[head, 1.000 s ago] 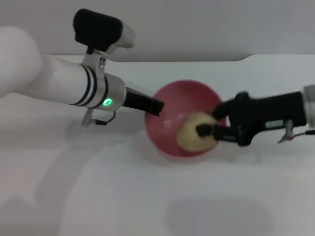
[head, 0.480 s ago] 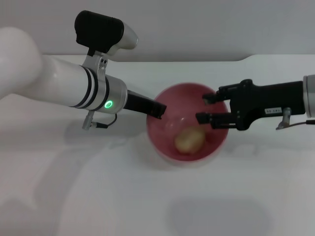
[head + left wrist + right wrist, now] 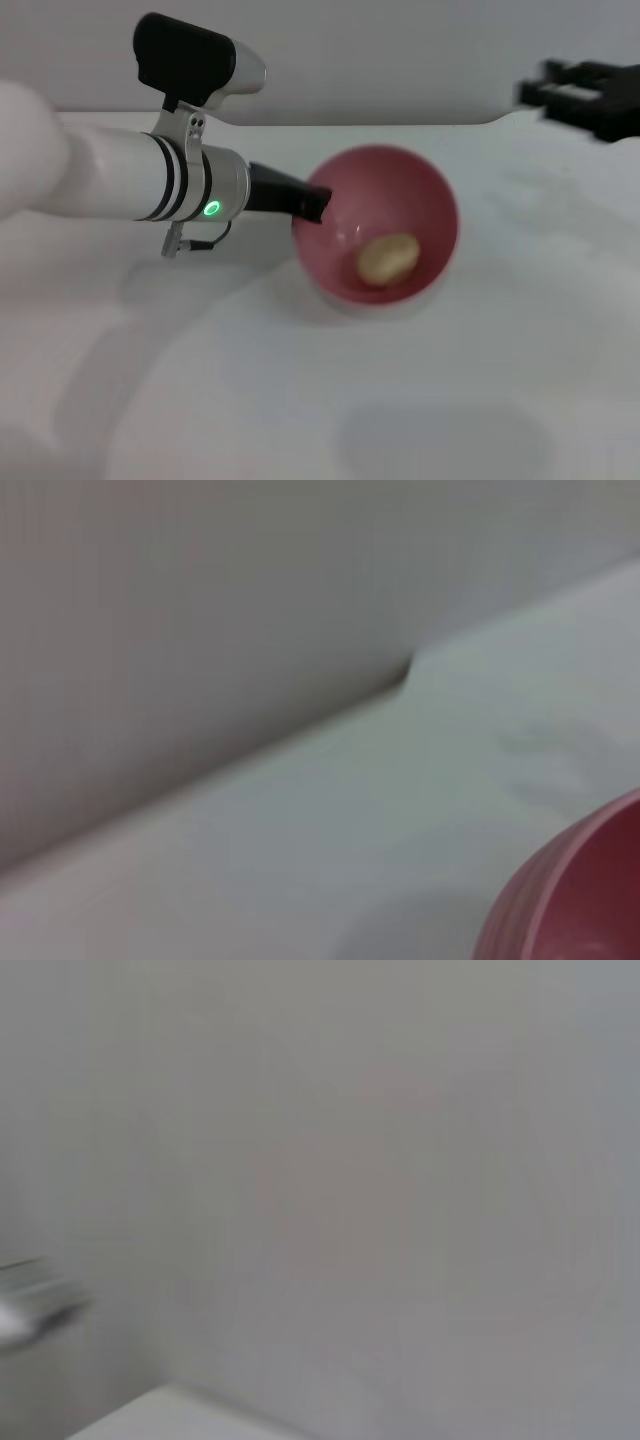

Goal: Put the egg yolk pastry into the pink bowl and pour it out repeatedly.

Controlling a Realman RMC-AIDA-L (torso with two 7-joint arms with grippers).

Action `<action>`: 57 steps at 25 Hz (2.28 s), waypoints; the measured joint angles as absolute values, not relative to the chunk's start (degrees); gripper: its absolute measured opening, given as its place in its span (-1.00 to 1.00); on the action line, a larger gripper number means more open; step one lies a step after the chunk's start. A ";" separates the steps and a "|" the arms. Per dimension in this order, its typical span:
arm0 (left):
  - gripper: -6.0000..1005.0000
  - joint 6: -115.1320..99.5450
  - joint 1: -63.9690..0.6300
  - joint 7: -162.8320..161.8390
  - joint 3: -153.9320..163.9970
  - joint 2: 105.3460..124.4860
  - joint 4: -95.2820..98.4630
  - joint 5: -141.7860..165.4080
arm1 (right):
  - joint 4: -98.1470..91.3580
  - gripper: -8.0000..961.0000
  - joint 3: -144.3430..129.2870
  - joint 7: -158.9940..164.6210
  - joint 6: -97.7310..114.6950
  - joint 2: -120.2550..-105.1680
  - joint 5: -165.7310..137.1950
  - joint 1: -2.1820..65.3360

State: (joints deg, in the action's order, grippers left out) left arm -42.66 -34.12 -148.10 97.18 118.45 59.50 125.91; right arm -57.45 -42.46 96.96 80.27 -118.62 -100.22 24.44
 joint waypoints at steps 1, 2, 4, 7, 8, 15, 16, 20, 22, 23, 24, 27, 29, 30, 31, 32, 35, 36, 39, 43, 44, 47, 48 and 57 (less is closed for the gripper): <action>-0.99 -39.79 -32.37 -146.83 98.69 118.43 61.64 125.29 | -56.76 0.09 -40.03 96.95 79.89 -118.59 -99.96 23.53; -0.99 -36.23 -30.21 -145.32 100.64 118.39 64.09 124.73 | -55.96 0.09 -37.55 96.73 79.76 -118.55 -99.91 22.77; -0.99 -22.09 -23.45 -139.51 108.44 118.25 69.96 124.63 | -52.99 0.09 -31.28 94.73 79.58 -118.43 -99.89 20.52; -0.99 -9.78 -19.27 -134.38 115.33 118.18 71.88 125.00 | -50.94 0.09 -27.91 93.01 79.60 -118.41 -99.86 19.16; -0.99 -4.53 -18.13 -132.15 118.02 118.15 71.96 125.11 | -50.04 0.09 -26.49 92.25 79.59 -118.41 -99.84 18.58; -0.99 31.81 -16.70 -118.44 139.08 118.83 62.10 130.24 | -46.79 0.09 -22.07 91.00 79.61 -118.30 -99.78 16.83; -0.99 35.44 -17.83 -116.61 141.60 118.92 59.67 130.38 | -46.75 0.09 -21.96 91.00 79.61 -118.31 -99.77 16.78; -0.99 43.86 -21.10 -110.91 148.04 119.05 53.62 129.79 | -46.70 0.09 -21.67 90.96 80.05 -118.31 -99.69 16.72; -0.99 45.75 -21.69 -107.53 148.92 119.07 52.52 129.69 | -46.69 0.09 -21.66 90.96 80.09 -118.33 -99.68 16.88; -0.99 46.19 -21.88 -105.27 149.09 119.07 52.12 129.69 | -46.68 0.09 -21.65 90.95 80.10 -118.35 -99.67 16.96; -0.99 46.51 -21.95 -103.04 149.14 119.08 51.83 129.69 | -46.67 0.09 -21.65 90.95 80.11 -118.39 -99.67 17.04; -0.99 49.18 -22.41 -94.43 149.93 119.09 49.95 129.71 | -46.62 0.09 -21.72 90.94 80.16 -118.51 -99.66 17.18; -0.99 51.44 -23.04 -92.15 150.31 119.09 48.54 129.72 | -46.54 0.09 -21.76 90.93 80.20 -118.54 -99.66 17.22; -0.99 51.79 -23.25 -91.89 150.25 119.09 48.16 129.68 | -46.49 0.09 -21.74 90.93 80.20 -118.55 -99.66 17.23; -0.99 52.18 -23.55 -91.64 150.10 119.09 47.63 129.54 | -46.44 0.09 -21.71 90.92 80.23 -118.58 -99.66 17.21; -0.99 52.20 -23.75 -91.48 149.94 119.10 47.29 129.31 | -46.41 0.09 -21.71 90.92 80.26 -118.61 -99.66 17.17; -0.99 52.37 -24.21 -90.57 149.93 119.10 46.33 128.75 | -46.13 0.09 -21.74 90.91 80.33 -118.65 -99.66 17.01; -0.99 52.34 -24.65 -89.94 150.07 119.09 45.50 128.36 | -45.95 0.09 -21.86 90.90 80.35 -118.70 -99.61 17.00; -0.99 51.65 -24.97 -90.64 149.69 119.08 45.68 126.80 | -45.87 0.09 -22.00 90.89 80.48 -118.73 -99.56 17.02; -0.99 44.31 -25.70 -96.30 144.23 119.04 50.24 114.09 | -44.88 0.09 -22.23 90.87 81.43 -118.71 -99.51 17.64; -0.99 41.37 -25.70 -96.99 142.04 119.04 51.45 111.74 | -44.66 0.09 -22.35 90.87 81.54 -118.67 -99.51 17.86; -0.99 27.38 -25.36 -97.94 131.57 118.62 55.49 103.24 | -44.44 0.09 -23.22 90.87 81.78 -118.61 -99.49 18.52; -0.99 21.85 -25.14 -97.96 127.51 118.49 56.32 100.87 | -44.44 0.09 -23.76 90.87 81.79 -118.60 -99.51 18.80; -0.99 -41.56 -28.05 -112.69 82.79 115.88 50.86 98.38 | -43.18 0.14 -35.64 85.91 81.59 -118.55 -100.79 22.94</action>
